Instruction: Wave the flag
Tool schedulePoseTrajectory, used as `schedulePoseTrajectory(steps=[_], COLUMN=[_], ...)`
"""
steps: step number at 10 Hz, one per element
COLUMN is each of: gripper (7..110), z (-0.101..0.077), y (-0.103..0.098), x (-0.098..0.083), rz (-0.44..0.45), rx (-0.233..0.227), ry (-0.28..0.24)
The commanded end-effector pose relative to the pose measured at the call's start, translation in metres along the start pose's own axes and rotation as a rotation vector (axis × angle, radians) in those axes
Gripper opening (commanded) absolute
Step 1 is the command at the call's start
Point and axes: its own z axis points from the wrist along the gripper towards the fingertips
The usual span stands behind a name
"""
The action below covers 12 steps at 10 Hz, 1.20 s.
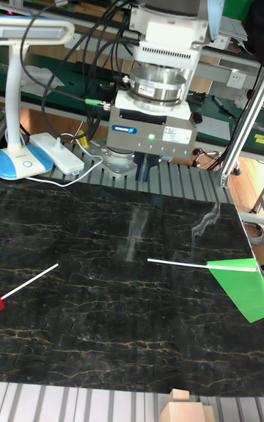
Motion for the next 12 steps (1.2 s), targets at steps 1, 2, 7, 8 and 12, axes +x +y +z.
schedulePoseTrajectory(steps=[1, 2, 7, 8, 12], gripper=[7, 7, 7, 7, 7], z=[0.01, 0.015, 0.071, 0.083, 0.11], y=[-0.001, -0.001, -0.011, -0.013, -0.015], x=[-0.01, -0.01, -0.011, -0.012, -0.01], rz=[0.017, 0.028, 0.05, 0.054, 0.069], rx=[-0.004, -0.005, 0.013, 0.021, 0.01], ry=[-0.014, -0.002, 0.029, 0.025, 0.04])
